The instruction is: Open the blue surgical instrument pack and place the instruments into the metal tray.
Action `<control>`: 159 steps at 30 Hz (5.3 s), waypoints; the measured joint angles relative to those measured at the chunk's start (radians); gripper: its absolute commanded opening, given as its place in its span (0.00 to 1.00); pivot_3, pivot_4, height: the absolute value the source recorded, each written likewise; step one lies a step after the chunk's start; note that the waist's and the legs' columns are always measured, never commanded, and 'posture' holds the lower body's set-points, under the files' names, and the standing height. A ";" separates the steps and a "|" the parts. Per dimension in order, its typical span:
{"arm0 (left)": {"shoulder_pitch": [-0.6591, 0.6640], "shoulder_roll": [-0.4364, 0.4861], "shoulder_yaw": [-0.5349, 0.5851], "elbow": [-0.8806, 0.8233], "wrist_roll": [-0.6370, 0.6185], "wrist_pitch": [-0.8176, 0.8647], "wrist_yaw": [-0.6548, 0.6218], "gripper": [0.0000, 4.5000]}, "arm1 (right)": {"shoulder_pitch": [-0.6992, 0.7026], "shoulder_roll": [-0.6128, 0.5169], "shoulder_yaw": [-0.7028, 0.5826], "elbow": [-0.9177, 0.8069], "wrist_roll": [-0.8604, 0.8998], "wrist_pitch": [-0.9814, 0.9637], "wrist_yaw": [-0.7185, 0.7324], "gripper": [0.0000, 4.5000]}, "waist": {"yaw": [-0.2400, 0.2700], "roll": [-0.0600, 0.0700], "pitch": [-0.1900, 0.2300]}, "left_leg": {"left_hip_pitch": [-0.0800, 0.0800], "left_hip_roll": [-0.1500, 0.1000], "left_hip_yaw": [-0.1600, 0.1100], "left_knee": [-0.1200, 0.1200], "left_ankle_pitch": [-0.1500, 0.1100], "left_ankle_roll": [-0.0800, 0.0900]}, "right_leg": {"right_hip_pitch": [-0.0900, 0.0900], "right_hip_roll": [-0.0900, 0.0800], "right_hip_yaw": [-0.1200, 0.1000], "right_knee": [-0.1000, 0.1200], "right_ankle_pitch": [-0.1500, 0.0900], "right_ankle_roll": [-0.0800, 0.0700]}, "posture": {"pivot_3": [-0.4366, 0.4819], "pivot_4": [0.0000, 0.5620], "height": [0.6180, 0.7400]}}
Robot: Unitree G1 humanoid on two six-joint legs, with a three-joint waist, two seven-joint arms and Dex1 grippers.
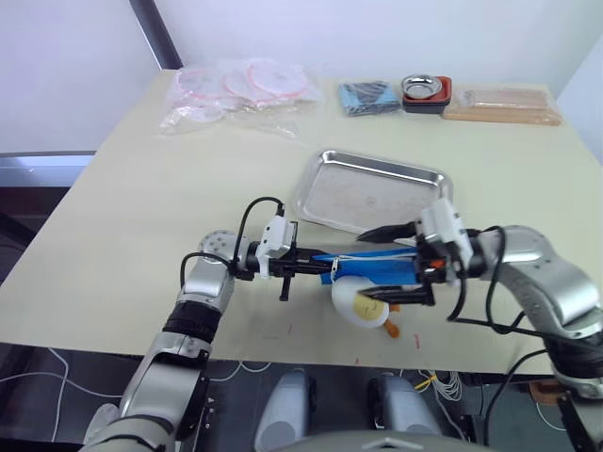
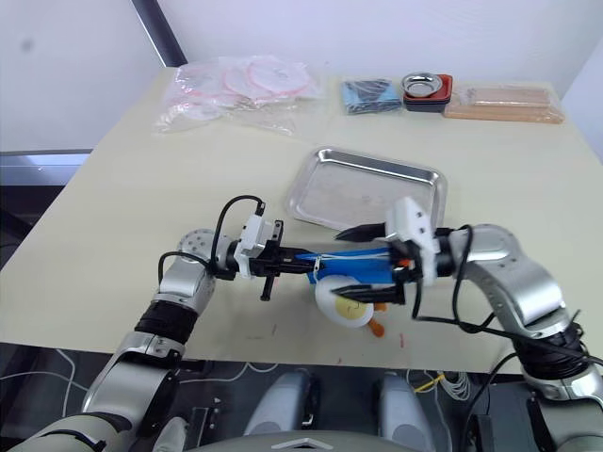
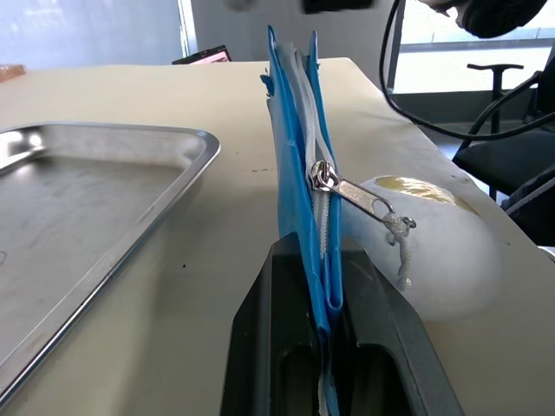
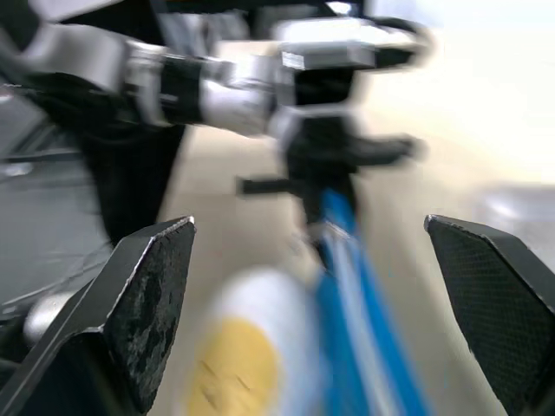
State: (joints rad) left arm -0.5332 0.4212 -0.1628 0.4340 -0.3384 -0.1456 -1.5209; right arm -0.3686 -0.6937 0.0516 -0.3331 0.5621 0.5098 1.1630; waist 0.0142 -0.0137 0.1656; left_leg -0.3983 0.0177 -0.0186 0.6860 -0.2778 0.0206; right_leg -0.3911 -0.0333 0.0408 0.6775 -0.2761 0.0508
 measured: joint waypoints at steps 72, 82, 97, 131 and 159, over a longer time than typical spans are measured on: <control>0.313 0.122 0.031 -0.444 -0.114 0.406 0.162 0.97 | 0.074 0.114 0.023 0.272 -0.121 -0.262 0.016 0.00 | -0.026 0.002 0.002 | -0.001 0.003 0.002 -0.002 0.000 0.000 | -0.002 0.000 0.002 0.000 0.000 0.000 | 0.48 0.27 1.00; 0.314 0.029 -0.051 -0.412 -0.062 0.424 0.260 0.97 | 0.087 0.107 0.005 0.272 -0.122 -0.271 0.007 0.00 | -0.026 0.002 0.002 | -0.001 0.002 0.002 -0.002 0.000 0.000 | -0.002 0.000 0.002 0.000 0.000 0.000 | 0.48 0.27 1.00; 0.302 -0.014 -0.031 -0.419 -0.113 0.550 0.334 0.26 | 0.118 0.108 0.007 0.263 -0.130 -0.297 0.006 0.00 | -0.027 0.002 0.002 | 0.000 0.002 0.002 -0.002 0.000 0.000 | -0.001 0.000 0.002 0.000 0.000 0.000 | 0.48 0.27 1.00; 0.083 0.399 -0.003 -0.148 0.060 0.316 0.137 0.02 | 0.108 0.130 0.027 0.224 -0.077 -0.244 0.010 0.00 | -0.044 0.003 0.003 | 0.002 0.004 0.006 -0.003 0.000 0.000 | -0.003 0.003 0.005 0.002 0.000 -0.001 | 0.48 0.27 1.00; 0.082 0.430 0.008 -0.136 0.068 0.259 0.077 0.02 | 0.081 0.185 -0.028 0.160 0.056 -0.170 -0.033 0.00 | -0.052 0.003 0.002 | 0.001 0.004 0.007 -0.003 0.000 0.000 | -0.004 0.005 0.005 0.002 0.000 -0.001 | 0.48 0.27 1.00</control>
State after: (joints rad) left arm -0.4513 0.8508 -0.1547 0.2975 -0.2706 0.1131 -1.4437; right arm -0.2875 -0.5082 0.0236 -0.1734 0.6182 0.3396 1.1296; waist -0.0374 -0.0109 0.1680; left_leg -0.3971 0.0218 -0.0117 0.6831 -0.2778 0.0205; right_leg -0.3956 -0.0288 0.0461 0.6797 -0.2762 0.0500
